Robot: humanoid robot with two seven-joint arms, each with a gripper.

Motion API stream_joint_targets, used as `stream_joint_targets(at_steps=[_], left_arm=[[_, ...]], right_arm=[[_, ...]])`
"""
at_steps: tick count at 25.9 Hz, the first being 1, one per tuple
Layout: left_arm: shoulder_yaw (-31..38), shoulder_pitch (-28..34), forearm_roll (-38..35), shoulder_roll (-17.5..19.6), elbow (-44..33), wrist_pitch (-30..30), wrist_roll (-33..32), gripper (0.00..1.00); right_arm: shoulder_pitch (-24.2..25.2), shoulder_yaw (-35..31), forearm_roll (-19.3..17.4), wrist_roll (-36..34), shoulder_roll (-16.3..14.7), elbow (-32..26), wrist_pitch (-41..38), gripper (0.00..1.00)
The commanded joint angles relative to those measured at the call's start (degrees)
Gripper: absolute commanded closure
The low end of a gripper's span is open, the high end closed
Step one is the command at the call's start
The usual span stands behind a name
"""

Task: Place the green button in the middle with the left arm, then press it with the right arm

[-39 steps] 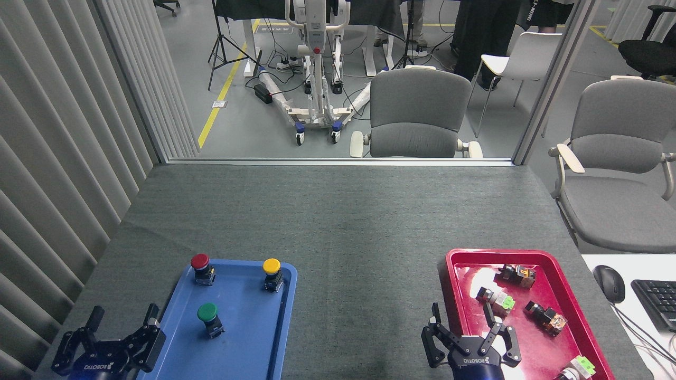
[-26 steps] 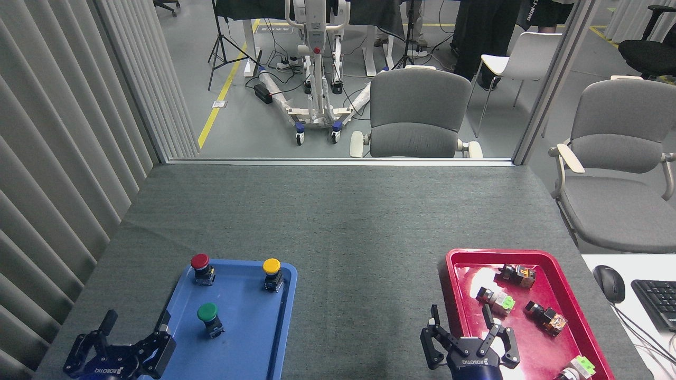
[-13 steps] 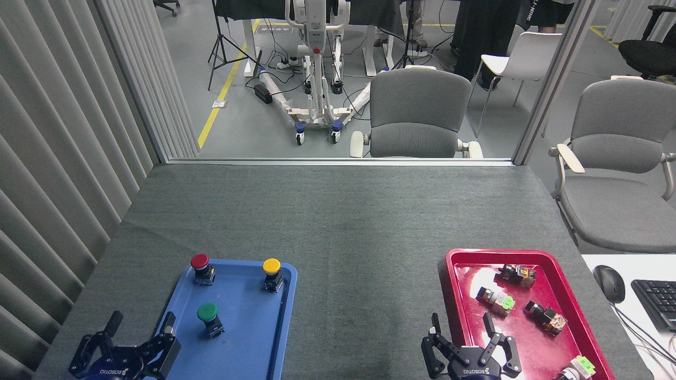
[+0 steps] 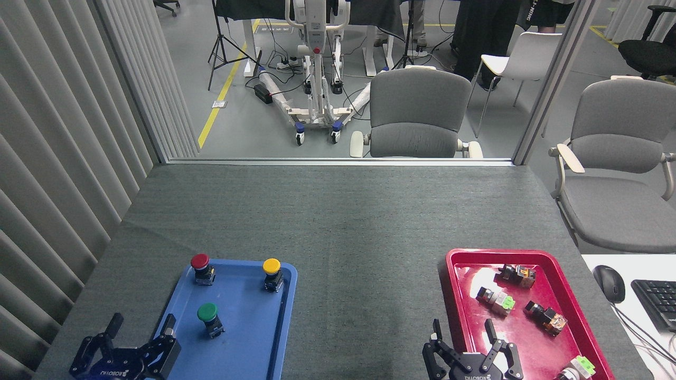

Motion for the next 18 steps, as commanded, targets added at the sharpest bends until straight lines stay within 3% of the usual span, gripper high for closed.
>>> stream_joint_targets(at_steps=[1,18], left_arm=[[-0.01,0.00,-0.02,0.07,0.05,0.07,0.17,0.01],[-2.56,-0.53,-0.64,-0.72,4.71,0.86,0.70,0.01]], right_arm=[[0.01,-0.16,0.03,-0.02,-0.05,-0.02,0.17,0.00],[-0.08,-0.07,0.03,-0.02,-0.05,-0.02,0.17,0.00]])
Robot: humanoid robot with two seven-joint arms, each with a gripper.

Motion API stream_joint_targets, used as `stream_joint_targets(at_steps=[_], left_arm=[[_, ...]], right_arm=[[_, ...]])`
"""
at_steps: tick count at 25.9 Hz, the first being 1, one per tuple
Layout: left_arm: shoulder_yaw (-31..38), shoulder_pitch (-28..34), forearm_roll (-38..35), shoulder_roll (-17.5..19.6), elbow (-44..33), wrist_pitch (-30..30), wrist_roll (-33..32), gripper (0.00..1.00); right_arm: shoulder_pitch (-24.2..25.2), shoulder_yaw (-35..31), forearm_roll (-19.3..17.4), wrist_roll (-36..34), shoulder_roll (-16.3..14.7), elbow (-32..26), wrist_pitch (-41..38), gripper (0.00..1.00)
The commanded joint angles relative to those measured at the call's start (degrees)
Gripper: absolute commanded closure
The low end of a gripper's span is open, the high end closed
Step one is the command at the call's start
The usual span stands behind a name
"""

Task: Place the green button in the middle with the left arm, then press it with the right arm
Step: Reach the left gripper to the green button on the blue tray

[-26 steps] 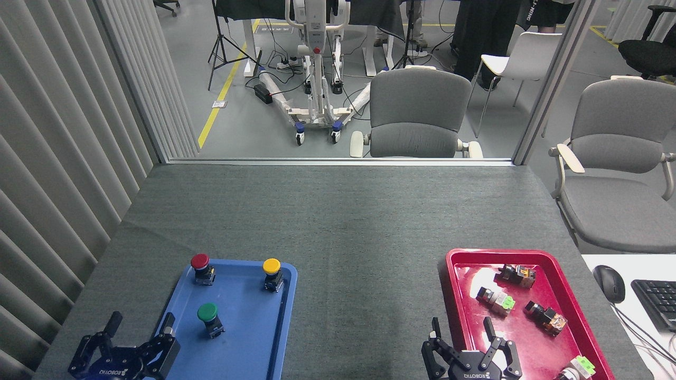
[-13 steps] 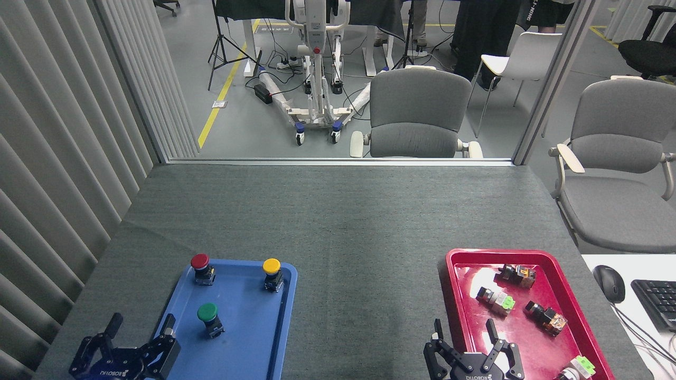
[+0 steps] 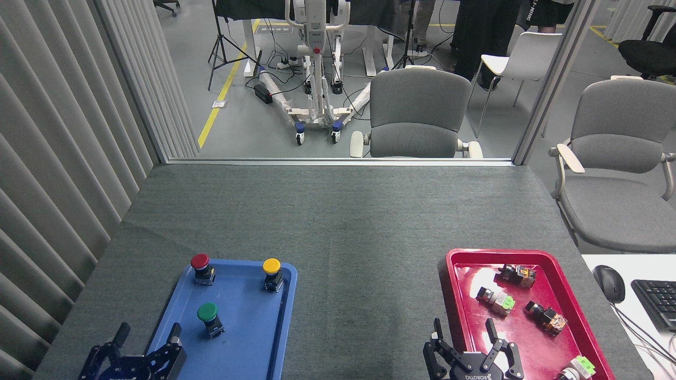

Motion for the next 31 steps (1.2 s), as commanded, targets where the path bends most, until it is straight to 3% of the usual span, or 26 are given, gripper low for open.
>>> stream_joint_targets(at_steps=[1,5,13,24,31], left_arm=[[-1.15,-0.84,-0.29,-0.25,2.00,-0.06,0.44,0.01],[-6.25,-4.62,-1.88,-0.95,7.36,0.03,2.02,0.01],[-7.39,-8.57,-4.86,-3.32,16.58,0.03,2.55,0.01],[-8.01,-12.62,-7.68,-5.17,21.59,0.12,2.55,0.01],[-8.01,-14.90,-7.68,-6.22,24.58,0.12,2.64,0.06]], right_arm=[[-0.04,0.00,0.00,0.01,-0.06,0.00,0.01,0.00],[-0.04,0.00,0.00,0.01,-0.06,0.00,-0.08,0.00],[0.04,0.00,0.00,0.01,0.03,0.00,-0.08,0.00],[-0.04,0.09,0.00,0.01,0.03,0.00,-0.08,0.00],[-0.04,0.09,0.00,0.01,0.03,0.00,0.01,0.00]])
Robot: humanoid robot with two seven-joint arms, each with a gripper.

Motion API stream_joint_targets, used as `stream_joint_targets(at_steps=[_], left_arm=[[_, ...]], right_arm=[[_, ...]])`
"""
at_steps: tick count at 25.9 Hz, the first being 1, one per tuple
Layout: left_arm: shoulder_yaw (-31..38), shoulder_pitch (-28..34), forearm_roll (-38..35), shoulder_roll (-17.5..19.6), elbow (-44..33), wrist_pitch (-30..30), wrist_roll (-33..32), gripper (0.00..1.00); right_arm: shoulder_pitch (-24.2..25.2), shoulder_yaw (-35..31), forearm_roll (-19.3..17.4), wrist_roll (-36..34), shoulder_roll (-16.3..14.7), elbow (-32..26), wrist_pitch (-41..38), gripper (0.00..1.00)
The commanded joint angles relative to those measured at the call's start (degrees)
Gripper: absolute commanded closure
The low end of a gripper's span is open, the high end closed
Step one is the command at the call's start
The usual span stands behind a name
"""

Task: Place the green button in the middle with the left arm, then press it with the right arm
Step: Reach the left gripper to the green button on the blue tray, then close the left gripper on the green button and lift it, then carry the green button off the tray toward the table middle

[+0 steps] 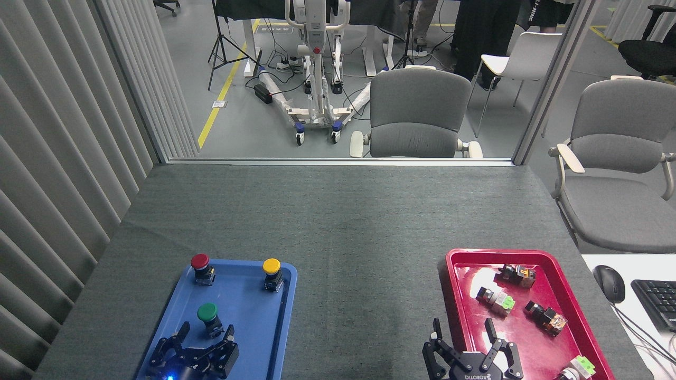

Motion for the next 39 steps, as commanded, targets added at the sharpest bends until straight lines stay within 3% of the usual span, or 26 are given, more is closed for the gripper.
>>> stream_joint_targets(at_steps=[1,7,12,18,26,28,32,35,39], left_arm=[[-0.19,-1.67,-0.02,-0.69,1.98,-0.04,-0.01,0.08],[-0.98,-3.60,-1.95,-1.39,4.44,-0.13,0.08,0.24],[-1.06,-3.87,-2.65,-1.31,5.32,-0.40,0.08,0.75],[-1.15,-3.60,-7.84,-0.78,4.27,-1.45,-0.01,1.00],[-1.50,-3.43,-7.22,0.28,-6.46,-13.49,0.17,1.00],[-4.40,-4.22,-7.22,-0.16,-6.90,-15.69,1.57,1.00],[-15.21,-12.04,-7.84,-0.25,-1.89,-14.19,2.37,1.00],[-24.18,-16.87,-7.22,-0.69,3.91,-9.36,2.98,1.00],[-29.28,-20.30,-7.14,-5.44,12.88,-8.48,6.58,1.00]], right_arm=[[-0.01,0.01,0.00,0.25,0.00,0.00,0.17,0.00],[-0.01,0.01,-0.09,0.25,0.00,0.00,0.26,0.00],[-0.01,0.01,-0.09,0.25,-0.09,0.00,0.35,0.00],[0.08,0.10,-1.23,0.25,-0.17,0.00,0.79,0.00],[0.08,0.10,-1.32,0.25,-0.44,0.00,0.79,0.00],[0.08,0.10,-1.32,0.25,-0.44,0.00,0.79,0.00],[0.08,0.10,-1.32,0.25,-0.44,0.00,0.79,0.00],[0.08,0.10,-1.32,0.25,-0.44,0.00,0.88,0.00],[0.08,0.10,-1.49,0.25,-0.53,0.00,0.79,0.00]])
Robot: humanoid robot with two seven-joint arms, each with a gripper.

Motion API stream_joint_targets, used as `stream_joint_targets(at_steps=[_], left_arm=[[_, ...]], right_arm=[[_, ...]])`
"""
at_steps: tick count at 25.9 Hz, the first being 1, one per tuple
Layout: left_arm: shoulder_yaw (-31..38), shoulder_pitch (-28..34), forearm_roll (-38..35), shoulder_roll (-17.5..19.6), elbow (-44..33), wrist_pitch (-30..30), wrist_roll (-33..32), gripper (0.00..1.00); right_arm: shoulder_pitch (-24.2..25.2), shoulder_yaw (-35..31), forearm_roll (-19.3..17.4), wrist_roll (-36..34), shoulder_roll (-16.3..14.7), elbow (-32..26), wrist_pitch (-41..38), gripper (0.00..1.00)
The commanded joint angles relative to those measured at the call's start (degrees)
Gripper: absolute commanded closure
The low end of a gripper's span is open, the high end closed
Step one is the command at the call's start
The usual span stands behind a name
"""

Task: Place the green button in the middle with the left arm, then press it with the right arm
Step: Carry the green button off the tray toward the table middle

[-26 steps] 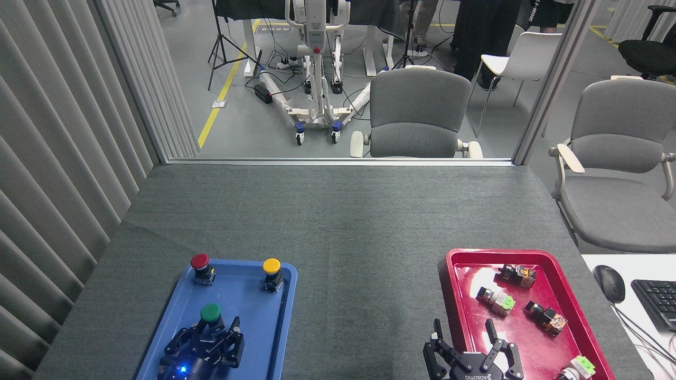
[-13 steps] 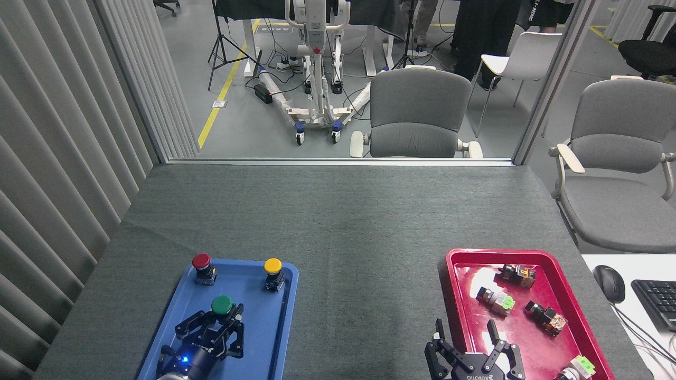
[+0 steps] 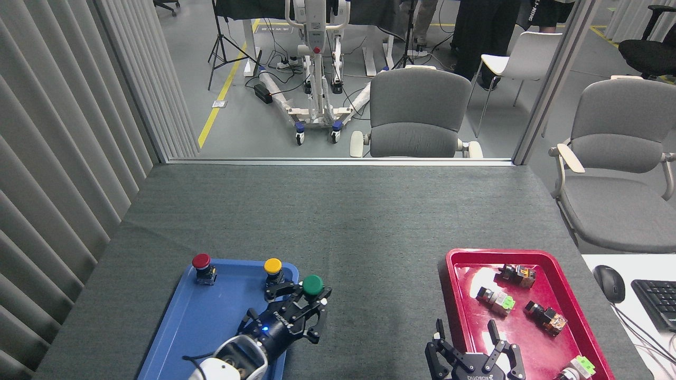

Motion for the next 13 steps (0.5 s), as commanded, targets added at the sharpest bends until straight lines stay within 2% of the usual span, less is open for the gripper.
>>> stream_joint_targets(at_steps=[1,5,12,13], left_arm=[[-5.22,-2.87,0.08,-4.36,8.39,1.40,2.30,1.00],[-5.39,-3.14,-0.36,-9.99,16.75,1.66,3.62,1.00],[-5.48,-2.79,-0.71,-12.36,18.50,1.66,4.85,0.99],[-5.66,-2.79,-0.71,-12.36,18.50,1.66,4.94,0.80]], right_arm=[[0.00,0.00,-0.15,-0.02,-0.08,0.00,0.00,0.00],[0.00,0.00,-0.15,-0.02,-0.08,0.00,0.00,0.00],[0.17,0.00,-0.15,-0.02,0.01,0.00,0.00,0.00],[0.17,0.00,-0.15,-0.02,0.01,0.00,0.00,0.00]])
